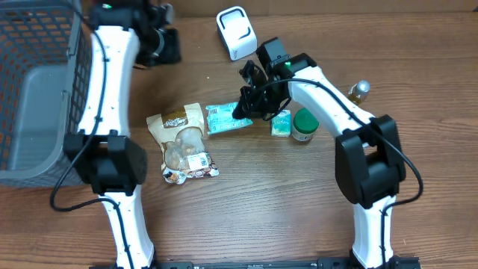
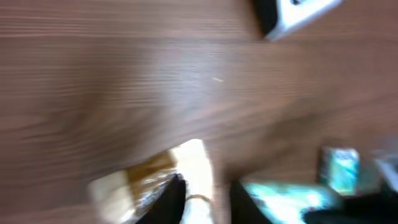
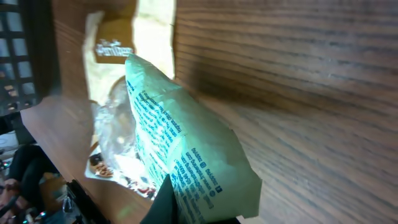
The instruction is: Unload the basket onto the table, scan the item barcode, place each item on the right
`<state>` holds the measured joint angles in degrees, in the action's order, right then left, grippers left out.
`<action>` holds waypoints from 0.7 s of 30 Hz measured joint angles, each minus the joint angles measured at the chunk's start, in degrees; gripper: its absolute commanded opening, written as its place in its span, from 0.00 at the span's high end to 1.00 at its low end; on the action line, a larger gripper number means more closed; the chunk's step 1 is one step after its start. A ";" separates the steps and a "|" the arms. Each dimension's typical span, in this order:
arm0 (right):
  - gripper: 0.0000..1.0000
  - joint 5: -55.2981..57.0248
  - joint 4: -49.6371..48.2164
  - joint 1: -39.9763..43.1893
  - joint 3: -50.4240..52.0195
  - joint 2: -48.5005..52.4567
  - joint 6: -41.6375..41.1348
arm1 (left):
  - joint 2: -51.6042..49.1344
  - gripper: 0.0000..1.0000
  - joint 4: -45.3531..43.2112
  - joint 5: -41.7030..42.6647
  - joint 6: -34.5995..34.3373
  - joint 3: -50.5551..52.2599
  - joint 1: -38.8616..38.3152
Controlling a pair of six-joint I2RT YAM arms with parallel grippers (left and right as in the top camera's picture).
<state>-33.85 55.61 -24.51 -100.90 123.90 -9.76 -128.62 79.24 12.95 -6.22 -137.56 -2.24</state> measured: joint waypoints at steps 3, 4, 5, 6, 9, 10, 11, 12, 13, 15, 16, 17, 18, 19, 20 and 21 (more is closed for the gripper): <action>0.96 0.42 0.39 0.00 0.00 -0.52 0.42 | 0.04 0.01 1.57 -4.46 0.22 -0.92 1.51; 0.96 0.61 0.52 0.00 0.00 -0.52 0.48 | 0.02 0.01 1.81 -5.33 0.22 -0.90 1.77; 0.96 0.85 0.59 0.00 0.00 -0.52 0.55 | 0.02 0.00 1.81 -6.16 0.09 -0.85 2.03; 0.96 1.01 0.59 0.00 0.00 -0.52 0.61 | 0.02 0.01 1.84 -6.64 0.00 -0.85 2.19; 0.96 1.11 0.68 0.00 0.00 -0.52 0.74 | 0.02 0.00 1.81 -7.89 0.02 -0.85 2.36; 0.96 1.18 0.79 0.00 0.00 -0.52 0.74 | 0.02 0.00 1.81 -8.13 0.02 -0.83 2.34; 0.96 1.22 0.94 0.00 0.00 -0.52 0.79 | 0.02 0.00 1.81 -8.33 0.02 -0.83 2.34; 0.96 1.25 1.07 0.00 0.00 -0.52 0.74 | 0.02 0.00 1.81 -8.52 0.02 -0.83 2.34; 0.96 1.25 1.25 0.00 0.00 -0.52 0.76 | 0.02 0.00 1.81 -8.57 0.02 -0.83 2.34; 0.96 1.29 1.92 0.00 0.00 -0.52 0.76 | 0.02 0.00 1.81 -8.74 0.02 -0.83 2.34; 0.96 1.27 2.10 0.00 0.00 -0.52 0.79 | 0.02 0.00 1.81 -8.79 0.02 -0.83 2.34; 0.96 1.27 2.10 0.00 0.00 -0.52 0.79 | 0.02 0.00 1.81 -8.81 0.02 -0.83 2.34; 0.96 1.27 2.10 -0.02 0.00 -0.52 0.76 | 0.02 0.01 1.81 -8.90 0.02 -0.83 2.34; 0.96 1.29 2.16 0.00 0.00 -0.52 0.76 | 0.02 0.01 1.81 -8.94 0.02 -0.83 2.34; 0.96 1.27 2.14 0.00 0.00 -0.52 0.79 | 0.02 0.00 1.81 -8.96 0.02 -0.83 2.34; 0.96 1.29 2.12 0.00 0.00 -0.52 0.74 | 0.02 0.00 1.81 -8.96 0.02 -0.83 2.34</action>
<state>-32.56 57.74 -24.51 -100.90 123.37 -9.02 -128.60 81.06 3.99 -6.20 -138.39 0.10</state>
